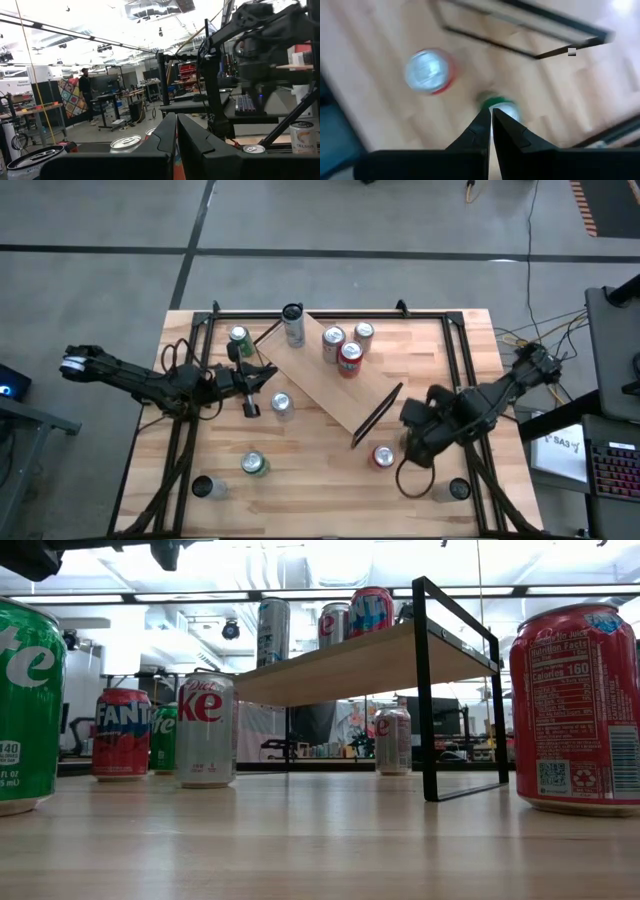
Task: Place canned beverage on shelf
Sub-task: Put the bottom right green soda can on the shelf
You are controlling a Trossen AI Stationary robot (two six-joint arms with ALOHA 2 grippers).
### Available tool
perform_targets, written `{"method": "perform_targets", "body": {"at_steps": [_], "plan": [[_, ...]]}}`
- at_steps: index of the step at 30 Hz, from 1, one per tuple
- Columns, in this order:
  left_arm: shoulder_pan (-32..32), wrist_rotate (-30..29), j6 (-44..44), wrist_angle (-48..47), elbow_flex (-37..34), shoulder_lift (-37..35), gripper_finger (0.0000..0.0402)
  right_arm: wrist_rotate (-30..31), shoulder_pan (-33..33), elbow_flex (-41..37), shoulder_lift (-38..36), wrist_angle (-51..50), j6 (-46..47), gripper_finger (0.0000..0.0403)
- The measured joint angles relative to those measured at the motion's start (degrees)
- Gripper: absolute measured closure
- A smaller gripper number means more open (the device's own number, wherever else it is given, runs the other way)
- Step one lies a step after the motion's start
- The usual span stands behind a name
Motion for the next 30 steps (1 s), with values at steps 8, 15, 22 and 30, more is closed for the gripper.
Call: {"method": "perform_targets", "body": {"at_steps": [8, 15, 22, 30], "plan": [[0.0, 0.0, 0.0, 0.01, 0.0, 0.07, 0.0401, 1.27, -0.21, -9.99, -5.95, 0.42, 0.62, 0.0394], [0.0, 0.01, 0.02, -0.01, 0.0, 0.07, 0.0401, -0.85, -0.21, -11.7, -5.93, 0.54, -1.02, 0.0394], [0.0, -0.01, 0.02, -0.01, 0.0, 0.07, 0.0401, -2.91, -0.23, -11.7, -3.99, 0.52, 0.18, 0.0349], [0.0, -0.01, 0.02, -0.01, 0.0, 0.07, 0.0401, -3.22, 2.02, -11.72, -3.8, 1.2, -13.13, 0.0229]]}}
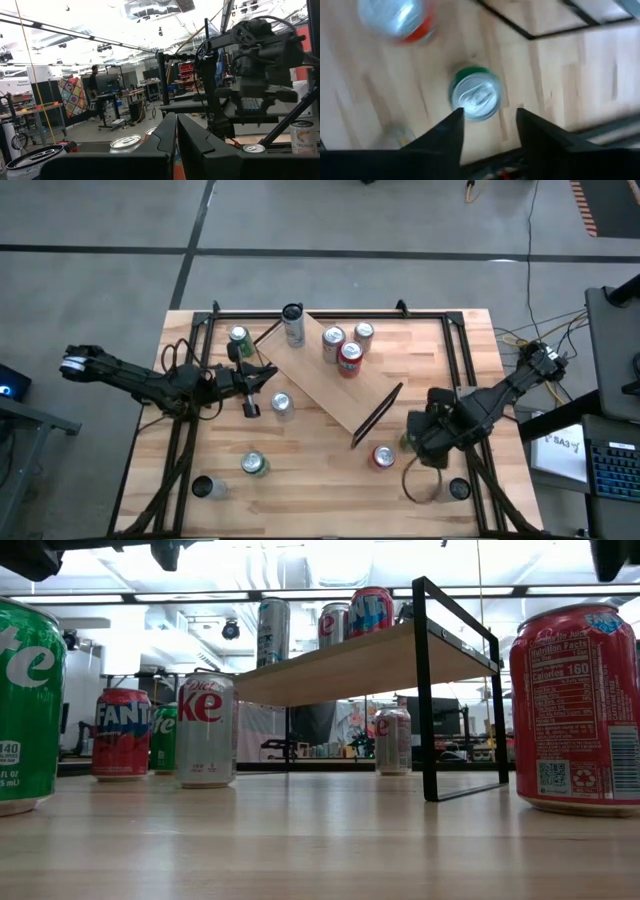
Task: Place canned beverage on shelf
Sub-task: Put the bottom right green soda can on the shelf
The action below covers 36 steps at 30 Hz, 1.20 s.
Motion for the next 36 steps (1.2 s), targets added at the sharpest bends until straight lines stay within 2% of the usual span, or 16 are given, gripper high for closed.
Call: {"method": "perform_targets", "body": {"at_steps": [2, 6, 9, 15, 20, 24, 36], "plan": [[0.0, 0.0, 0.0, 0.0, 0.0, 0.0, 0.0401, 1.1, 0.65, -0.02, 0.0, -0.05, -2.63, 0.0208], [0.0, 0.0, 0.0, 0.0, 0.0, 0.0, 0.0401, 7.89, 0.55, -0.02, 0.2, 1.02, -2.35, 0.0175], [0.0, 0.0, 0.0, 0.0, 0.0, 0.0, 0.0401, 10.52, 0.68, -0.02, 0.82, 1.34, -0.89, 0.0152], [0.0, 0.0, 0.0, -0.02, 0.0, 0.0, 0.0401, 10.25, -0.4, -0.04, 2.33, 1.32, 3.69, 0.0089], [0.0, 0.0, 0.0, -0.01, 0.0, 0.0, 0.0401, 2.44, -0.36, -0.37, 3.42, 1.84, 3.74, 0.0049], [0.0, 0.0, 0.0, -0.04, 0.0, 0.0, 0.0401, -0.38, -0.32, -1.8, 3.22, 3.3, 5.1, 0.004], [0.0, 0.0, 0.0, -0.07, 0.0, 0.01, 0.0401, -0.71, -0.35, -7.98, 0.08, 8.83, 5.11, 0.0039]]}}
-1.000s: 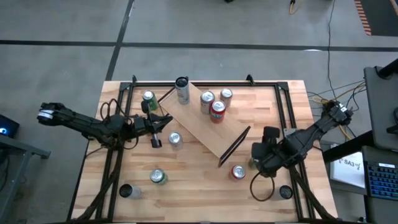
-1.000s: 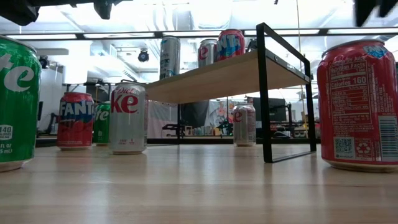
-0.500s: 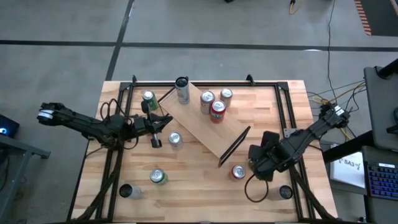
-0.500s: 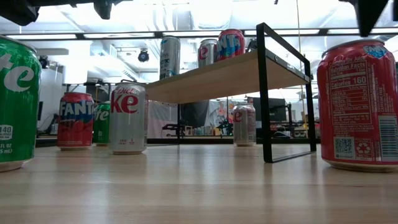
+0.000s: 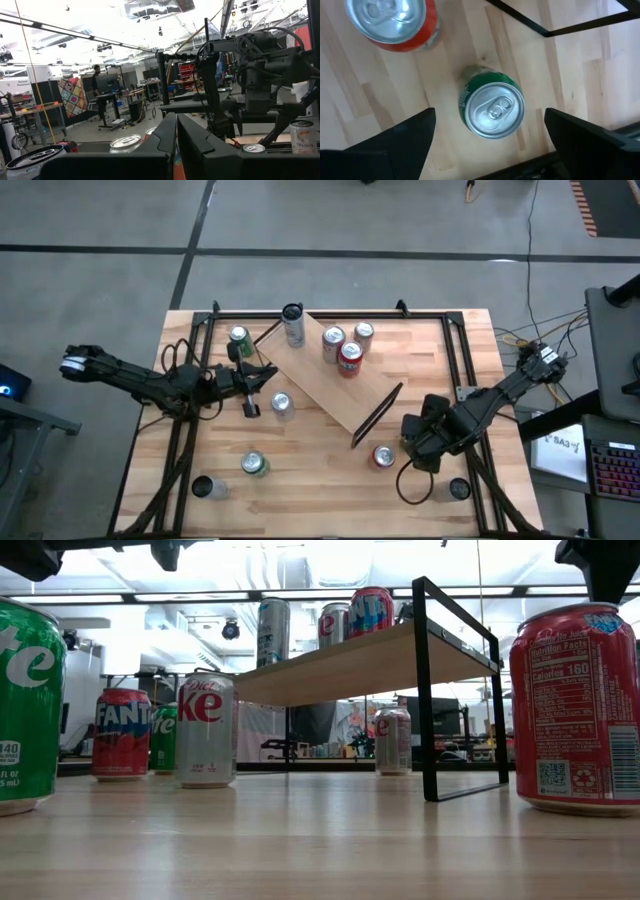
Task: Place canned beverage on shelf
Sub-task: Put the bottom right green soda can on the shelf
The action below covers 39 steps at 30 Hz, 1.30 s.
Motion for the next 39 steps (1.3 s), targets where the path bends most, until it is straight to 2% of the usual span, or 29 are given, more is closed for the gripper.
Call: {"method": "perform_targets", "body": {"at_steps": [24, 39], "plan": [[0.0, 0.0, 0.0, 0.0, 0.0, 0.01, 0.0401, -1.18, -0.62, -9.09, -1.32, 4.39, -1.1, 0.0039], [0.02, 0.0, 0.0, 0.01, 0.0, 0.03, 0.0401, -2.97, -4.39, -17.44, -1.34, 14.87, -3.18, 0.0039]]}}
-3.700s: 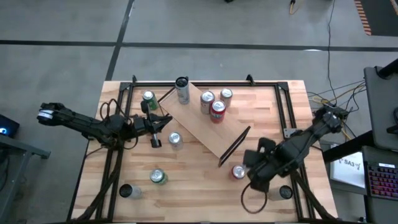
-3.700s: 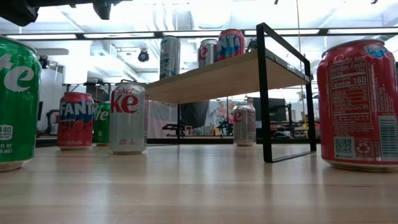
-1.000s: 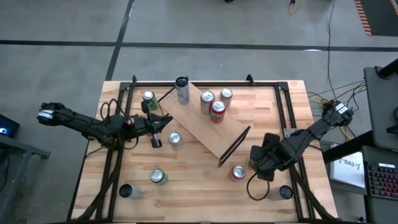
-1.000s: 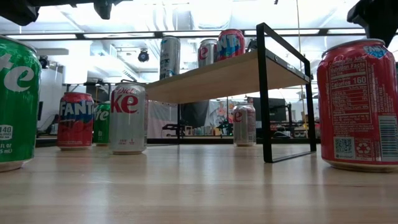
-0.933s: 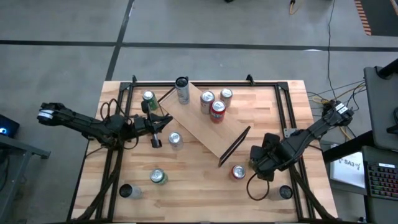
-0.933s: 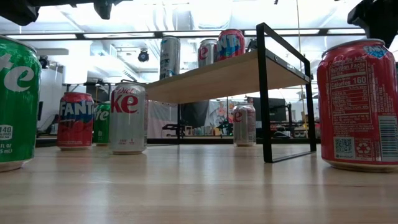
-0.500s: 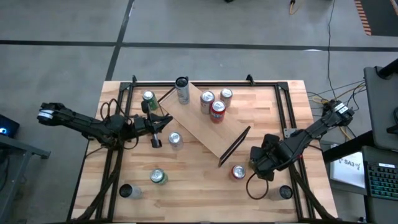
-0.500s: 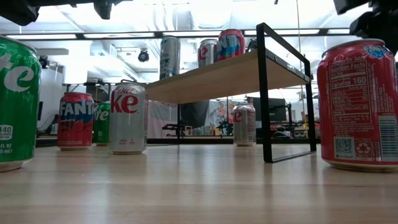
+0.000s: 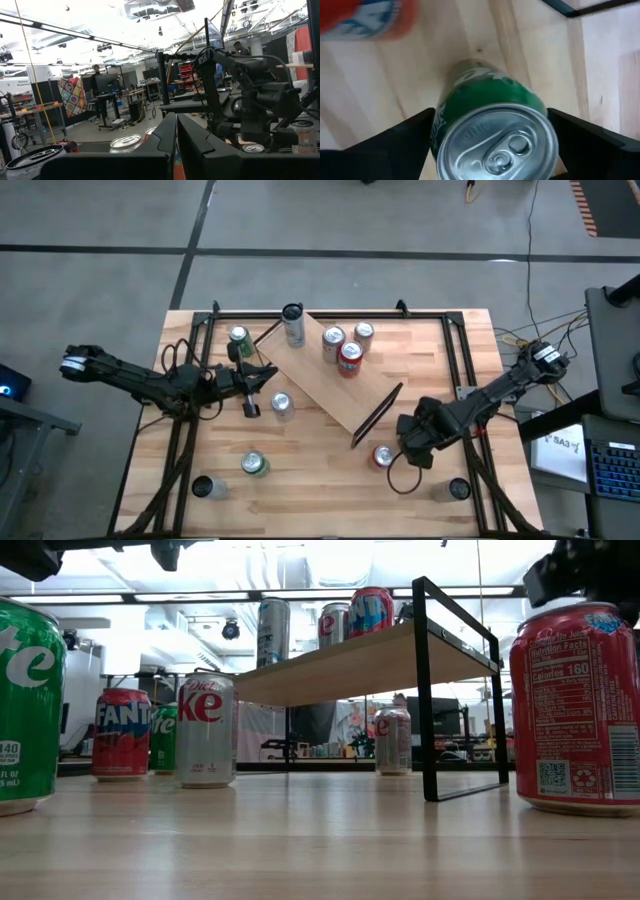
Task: Place canned beverage on shelf
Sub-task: Put the bottom right green soda can on the shelf
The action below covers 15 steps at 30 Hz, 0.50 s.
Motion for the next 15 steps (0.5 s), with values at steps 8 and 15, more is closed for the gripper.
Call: {"method": "perform_targets", "body": {"at_steps": [8, 15], "plan": [[0.0, -0.01, 0.0, 0.01, 0.0, 0.0, 0.0401, -0.8, -1.89, -1.08, -0.02, -0.29, 2.55, 0.0115], [0.0, -0.02, 0.0, 0.03, 0.0, 0.0, 0.0401, -0.85, -2.02, -0.23, 0.1, -0.17, 3.25, 0.0116]]}}
